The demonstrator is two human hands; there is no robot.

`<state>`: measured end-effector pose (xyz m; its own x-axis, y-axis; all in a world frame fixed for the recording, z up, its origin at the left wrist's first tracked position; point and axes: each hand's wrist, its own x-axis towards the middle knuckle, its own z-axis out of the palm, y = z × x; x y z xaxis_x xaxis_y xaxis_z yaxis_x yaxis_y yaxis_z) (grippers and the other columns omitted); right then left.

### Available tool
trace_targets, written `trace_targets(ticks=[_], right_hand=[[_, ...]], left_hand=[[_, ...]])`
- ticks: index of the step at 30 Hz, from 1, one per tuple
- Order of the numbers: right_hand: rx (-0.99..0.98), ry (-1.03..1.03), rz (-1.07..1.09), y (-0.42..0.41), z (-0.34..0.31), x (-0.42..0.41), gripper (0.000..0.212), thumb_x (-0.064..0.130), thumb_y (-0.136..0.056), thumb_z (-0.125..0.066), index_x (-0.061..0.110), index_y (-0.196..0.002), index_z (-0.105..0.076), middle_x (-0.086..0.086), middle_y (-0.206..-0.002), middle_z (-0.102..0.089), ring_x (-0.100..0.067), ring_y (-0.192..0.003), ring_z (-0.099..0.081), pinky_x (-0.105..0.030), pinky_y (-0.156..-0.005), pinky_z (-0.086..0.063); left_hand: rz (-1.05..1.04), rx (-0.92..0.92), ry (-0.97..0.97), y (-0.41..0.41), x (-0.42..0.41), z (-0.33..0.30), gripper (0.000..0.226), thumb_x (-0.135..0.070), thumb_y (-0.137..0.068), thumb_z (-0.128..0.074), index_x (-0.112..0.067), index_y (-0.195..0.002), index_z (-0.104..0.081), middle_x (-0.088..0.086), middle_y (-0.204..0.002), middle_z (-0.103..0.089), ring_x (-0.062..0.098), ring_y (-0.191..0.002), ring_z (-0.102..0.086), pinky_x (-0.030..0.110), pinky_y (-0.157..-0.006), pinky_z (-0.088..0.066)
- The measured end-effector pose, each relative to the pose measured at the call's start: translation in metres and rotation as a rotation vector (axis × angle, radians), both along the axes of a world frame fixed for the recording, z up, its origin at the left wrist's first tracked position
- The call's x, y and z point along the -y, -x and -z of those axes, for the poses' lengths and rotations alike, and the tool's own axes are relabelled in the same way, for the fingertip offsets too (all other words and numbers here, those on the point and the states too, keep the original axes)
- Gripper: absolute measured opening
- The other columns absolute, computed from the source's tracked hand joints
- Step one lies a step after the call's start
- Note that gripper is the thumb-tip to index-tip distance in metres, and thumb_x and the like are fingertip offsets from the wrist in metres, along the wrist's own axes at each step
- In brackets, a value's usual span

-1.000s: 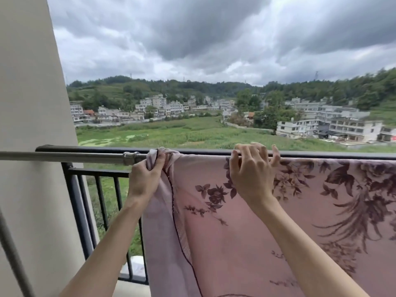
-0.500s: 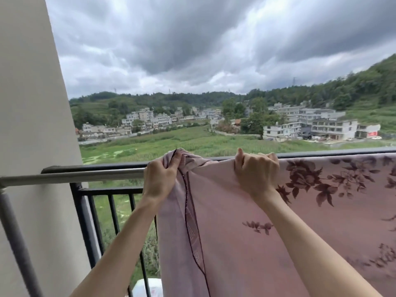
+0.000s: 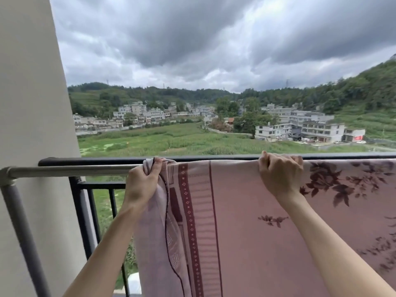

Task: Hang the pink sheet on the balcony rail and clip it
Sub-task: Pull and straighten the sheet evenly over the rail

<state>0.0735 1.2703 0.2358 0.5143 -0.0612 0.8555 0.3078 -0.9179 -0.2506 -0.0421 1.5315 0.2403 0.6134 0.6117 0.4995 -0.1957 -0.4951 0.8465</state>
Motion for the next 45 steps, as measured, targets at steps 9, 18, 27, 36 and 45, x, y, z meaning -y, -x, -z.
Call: trace_targets(ticks=[9,18,27,36,45], right_hand=[[-0.142,0.270,-0.331,0.060,-0.015,-0.119,0.040,0.037,-0.098,-0.031,0.014,-0.113,-0.059,-0.006,-0.122,-0.061,-0.023,-0.117,-0.049,-0.048,-0.110,-0.016],[0.027,0.118,-0.149,0.047,0.012,-0.170,0.041,0.030,-0.090,-0.034,0.014,-0.065,-0.062,-0.003,-0.068,-0.067,-0.025,-0.069,-0.058,-0.036,-0.076,-0.026],[-0.052,-0.094,-0.067,0.052,0.010,-0.190,0.055,0.034,-0.086,-0.018,0.005,-0.073,-0.063,-0.013,-0.086,-0.068,-0.030,-0.090,-0.056,-0.042,-0.098,-0.029],[-0.067,-0.009,-0.243,0.102,0.001,-0.267,0.060,0.048,-0.090,-0.017,0.014,-0.113,-0.061,-0.003,-0.121,-0.063,-0.021,-0.125,-0.047,-0.047,-0.116,-0.002],[0.046,0.209,-0.309,0.103,0.015,-0.342,0.039,0.044,-0.091,-0.036,0.019,-0.091,-0.066,0.003,-0.081,-0.065,-0.022,-0.078,-0.060,-0.033,-0.080,-0.030]], left_hand=[[0.049,-0.056,-0.160,0.003,-0.003,0.000,0.050,-0.041,-0.092,-0.048,-0.003,-0.062,-0.060,0.007,-0.064,-0.061,0.022,-0.064,-0.057,0.033,-0.060,-0.044],[0.051,-0.033,-0.184,0.023,-0.102,-0.015,0.048,-0.031,-0.092,-0.053,0.001,-0.055,-0.054,0.012,-0.061,-0.060,0.031,-0.065,-0.059,0.040,-0.066,-0.050],[0.095,0.021,-0.153,0.031,-0.167,-0.010,0.046,-0.032,-0.089,-0.057,0.000,-0.057,-0.054,0.005,-0.056,-0.056,0.024,-0.061,-0.056,0.035,-0.061,-0.044],[0.292,0.008,-0.067,0.047,-0.200,0.006,0.011,-0.036,-0.082,-0.064,-0.028,-0.077,-0.071,-0.016,-0.071,-0.069,-0.005,-0.067,-0.064,0.010,-0.060,-0.047],[0.255,0.057,-0.036,0.058,-0.235,0.001,0.035,-0.030,-0.081,-0.068,-0.001,-0.062,-0.067,-0.004,-0.050,-0.061,0.003,-0.053,-0.050,0.020,-0.055,-0.041]])
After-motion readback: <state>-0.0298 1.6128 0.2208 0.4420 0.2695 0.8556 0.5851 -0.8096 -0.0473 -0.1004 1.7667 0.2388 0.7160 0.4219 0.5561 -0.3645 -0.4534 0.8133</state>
